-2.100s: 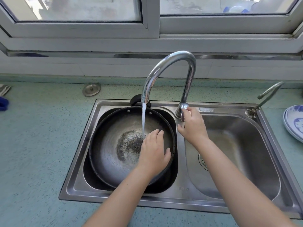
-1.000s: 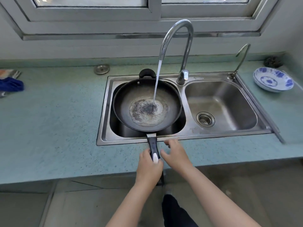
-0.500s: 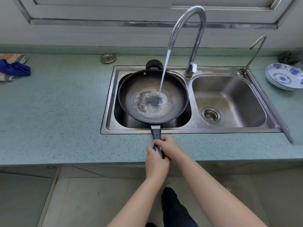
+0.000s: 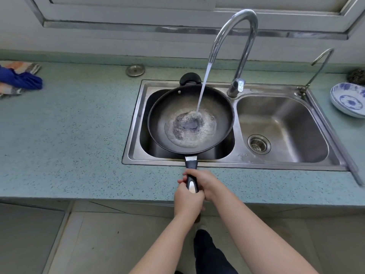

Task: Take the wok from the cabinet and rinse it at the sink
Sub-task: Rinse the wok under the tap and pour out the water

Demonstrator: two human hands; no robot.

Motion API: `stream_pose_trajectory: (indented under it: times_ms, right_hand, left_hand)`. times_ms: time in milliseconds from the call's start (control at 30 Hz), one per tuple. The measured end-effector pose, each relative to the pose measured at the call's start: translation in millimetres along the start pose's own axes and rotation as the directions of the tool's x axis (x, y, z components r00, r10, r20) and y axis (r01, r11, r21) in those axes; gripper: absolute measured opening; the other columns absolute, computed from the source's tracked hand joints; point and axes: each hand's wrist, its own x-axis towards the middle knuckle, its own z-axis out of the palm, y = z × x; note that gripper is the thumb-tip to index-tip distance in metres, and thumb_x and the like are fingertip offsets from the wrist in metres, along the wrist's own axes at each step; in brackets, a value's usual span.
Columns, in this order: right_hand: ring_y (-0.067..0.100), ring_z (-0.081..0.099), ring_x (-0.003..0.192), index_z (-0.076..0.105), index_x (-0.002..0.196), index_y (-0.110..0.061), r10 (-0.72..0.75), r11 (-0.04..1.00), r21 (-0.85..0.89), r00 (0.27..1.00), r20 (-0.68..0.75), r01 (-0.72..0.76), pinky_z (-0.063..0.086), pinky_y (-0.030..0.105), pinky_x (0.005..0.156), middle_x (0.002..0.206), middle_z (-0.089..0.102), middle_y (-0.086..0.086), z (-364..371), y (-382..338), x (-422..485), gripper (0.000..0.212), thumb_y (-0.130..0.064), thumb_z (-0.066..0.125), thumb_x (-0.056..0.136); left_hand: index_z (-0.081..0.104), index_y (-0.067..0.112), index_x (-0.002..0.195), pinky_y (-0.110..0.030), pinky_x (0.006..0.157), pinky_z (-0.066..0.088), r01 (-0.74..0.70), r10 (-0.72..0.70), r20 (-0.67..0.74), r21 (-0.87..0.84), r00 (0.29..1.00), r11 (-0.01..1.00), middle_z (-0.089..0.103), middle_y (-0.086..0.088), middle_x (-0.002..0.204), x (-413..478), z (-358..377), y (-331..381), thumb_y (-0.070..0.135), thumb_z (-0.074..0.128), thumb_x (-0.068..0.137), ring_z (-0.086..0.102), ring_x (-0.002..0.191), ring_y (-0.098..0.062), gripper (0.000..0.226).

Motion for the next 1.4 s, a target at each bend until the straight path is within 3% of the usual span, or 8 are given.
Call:
stream_pose_trajectory:
  times_ms: [233,567,767,900,1000,1067,1200,1400]
  right_hand:
    - [0.014,0.065,0.055,0.049,0.065,-0.006,-0.101,0.970,-0.226,0.995,-0.024,0.093,0.053,0.026,0.055,0.058,0.058,0.007,1,6,5,0.027,-0.004,0.046,0.092]
    - [0.020,0.068,0.064,0.059,0.065,-0.001,-0.069,0.979,-0.191,0.996,0.051,0.077,0.055,0.030,0.071,0.053,0.069,0.005,-5,5,1,0.029,-0.007,0.050,0.092]
    - [0.013,0.062,0.054,0.056,0.074,-0.004,-0.091,0.938,-0.342,0.994,-0.062,0.064,0.053,0.020,0.051,0.058,0.068,0.004,6,7,3,0.015,-0.011,0.062,0.087]
    - [0.009,0.056,0.046,0.052,0.062,-0.011,-0.168,0.878,-0.468,0.980,-0.105,0.101,0.045,0.018,0.045,0.060,0.058,0.004,9,7,4,0.025,-0.012,0.064,0.084]
    - [0.006,0.057,0.035,0.049,0.063,-0.006,-0.118,0.944,-0.315,0.992,-0.051,0.097,0.047,0.016,0.040,0.054,0.056,0.007,8,10,3,0.027,-0.005,0.055,0.090]
    - [0.008,0.061,0.039,0.047,0.066,-0.006,-0.090,0.969,-0.231,0.996,-0.015,0.084,0.050,0.018,0.041,0.052,0.054,0.006,7,11,1,0.027,-0.004,0.051,0.092]
    - [0.008,0.050,0.035,0.042,0.069,-0.009,-0.062,0.996,-0.065,0.996,0.057,0.066,0.044,0.018,0.042,0.055,0.047,0.004,5,11,1,0.026,-0.003,0.047,0.094]
    - [0.006,0.044,0.033,0.038,0.068,-0.013,-0.035,0.997,0.072,0.982,0.185,0.022,0.043,0.027,0.064,0.040,0.047,-0.005,8,14,4,0.030,-0.007,0.040,0.097]
  left_hand:
    - [0.053,0.009,0.083,-0.019,0.038,0.040,0.037,-0.024,0.127,-0.105,0.992,0.994,0.052,-0.005,0.051,-1,-7,-9,0.003,0.053,0.077,0.047,0.028,-0.011,0.008]
    - [0.055,0.012,0.086,-0.019,0.033,0.041,-0.054,0.056,0.061,-0.025,0.997,0.998,0.061,-0.009,0.071,-4,-3,-9,0.008,0.057,0.078,0.054,0.032,-0.012,0.009]
    - [0.052,0.014,0.106,-0.032,0.054,0.051,-0.106,0.115,-0.057,0.148,0.992,0.983,0.065,-0.010,0.090,-1,-6,-14,0.021,0.060,0.081,0.063,0.069,-0.028,0.027]
    - [0.057,0.015,0.103,-0.032,0.057,0.053,-0.072,0.079,-0.054,0.113,0.995,0.991,0.067,-0.009,0.087,-2,-10,-12,0.023,0.064,0.076,0.067,0.071,-0.029,0.028]
    - [0.055,0.009,0.086,-0.017,0.034,0.041,0.011,-0.011,0.006,-0.029,1.000,1.000,0.063,-0.007,0.070,-5,-13,-10,0.013,0.064,0.078,0.060,0.037,-0.011,0.012]
    - [0.052,0.009,0.076,-0.017,0.034,0.038,0.058,-0.049,0.083,-0.099,0.995,0.993,0.058,-0.004,0.054,-7,-12,-12,0.007,0.061,0.079,0.053,0.028,-0.008,0.010]
    - [0.051,0.010,0.077,-0.017,0.033,0.037,0.050,-0.042,0.081,-0.099,0.996,0.994,0.056,-0.006,0.055,-10,-9,-13,0.007,0.059,0.079,0.050,0.027,-0.010,0.008]
    - [0.048,0.010,0.089,-0.018,0.034,0.041,-0.051,0.050,0.012,0.024,0.999,0.998,0.059,-0.005,0.072,-16,-14,-12,0.017,0.060,0.081,0.056,0.042,-0.015,0.016]
